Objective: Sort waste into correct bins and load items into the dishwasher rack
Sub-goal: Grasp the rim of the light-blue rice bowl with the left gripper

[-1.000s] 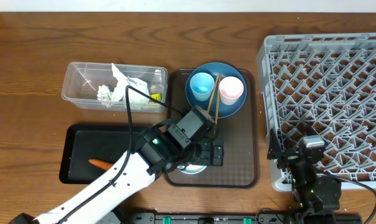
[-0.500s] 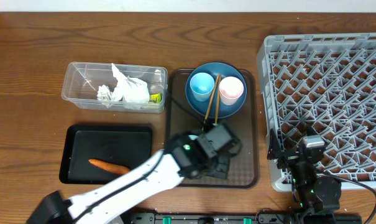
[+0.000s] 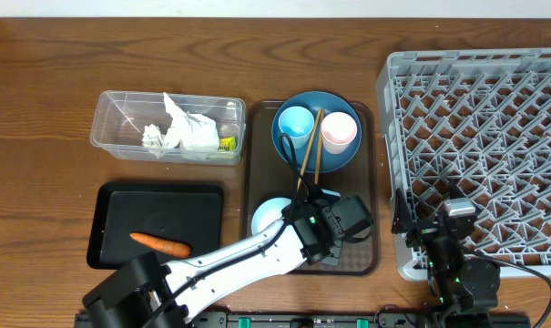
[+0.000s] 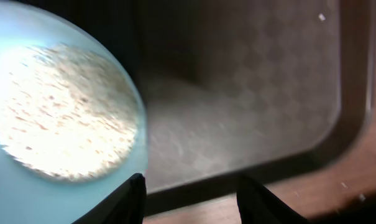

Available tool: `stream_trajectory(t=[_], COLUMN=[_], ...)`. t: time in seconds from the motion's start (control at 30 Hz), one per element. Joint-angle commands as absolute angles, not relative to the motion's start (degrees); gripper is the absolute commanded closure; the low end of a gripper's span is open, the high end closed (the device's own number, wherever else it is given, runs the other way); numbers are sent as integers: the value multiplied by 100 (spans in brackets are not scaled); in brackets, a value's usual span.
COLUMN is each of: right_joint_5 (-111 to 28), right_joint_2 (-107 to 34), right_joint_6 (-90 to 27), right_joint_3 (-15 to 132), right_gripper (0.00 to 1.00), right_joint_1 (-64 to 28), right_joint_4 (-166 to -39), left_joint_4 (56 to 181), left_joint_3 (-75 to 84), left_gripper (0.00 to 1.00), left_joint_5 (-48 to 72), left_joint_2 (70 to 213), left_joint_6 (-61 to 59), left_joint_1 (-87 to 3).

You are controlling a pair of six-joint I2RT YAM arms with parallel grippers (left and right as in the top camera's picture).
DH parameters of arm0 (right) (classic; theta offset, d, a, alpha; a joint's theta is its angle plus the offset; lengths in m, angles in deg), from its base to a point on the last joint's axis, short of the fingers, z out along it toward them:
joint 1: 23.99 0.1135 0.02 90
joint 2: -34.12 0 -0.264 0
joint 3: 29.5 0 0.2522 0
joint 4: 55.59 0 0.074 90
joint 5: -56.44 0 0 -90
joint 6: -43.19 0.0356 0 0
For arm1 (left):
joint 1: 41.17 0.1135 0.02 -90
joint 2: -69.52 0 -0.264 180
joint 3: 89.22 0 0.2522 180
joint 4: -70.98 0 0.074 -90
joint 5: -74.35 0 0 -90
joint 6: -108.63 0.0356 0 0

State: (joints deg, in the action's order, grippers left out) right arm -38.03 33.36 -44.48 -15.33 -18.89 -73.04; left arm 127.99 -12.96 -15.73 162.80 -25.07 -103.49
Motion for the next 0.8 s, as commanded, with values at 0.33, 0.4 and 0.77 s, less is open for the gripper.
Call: stream_trajectory(t=[0.33,0.4,0.77], right_joint_5=[-3805,-3805,-3805], right_joint_2=[3336,3336,3336], right_joint_6=[-4472,-4472,-4472], right_joint_3=[-1542,-1542,-1542], right_gripper=[1,1,1], right_joint_1=[-1834,-1834,-1834], right_joint_4=[-7326,-7326,-7326], left_joint_4=[12442,12423,12276], left_joint_3=[-1550,-1602,-1607], left_gripper=[52,57,61], left_joint_5=[-2567,-2735,-2838], left_joint_2=[16389,16389,16389], left_joint_6=[-2558,-2560,-2558], left_joint_1=[-10362,-10360,-10362])
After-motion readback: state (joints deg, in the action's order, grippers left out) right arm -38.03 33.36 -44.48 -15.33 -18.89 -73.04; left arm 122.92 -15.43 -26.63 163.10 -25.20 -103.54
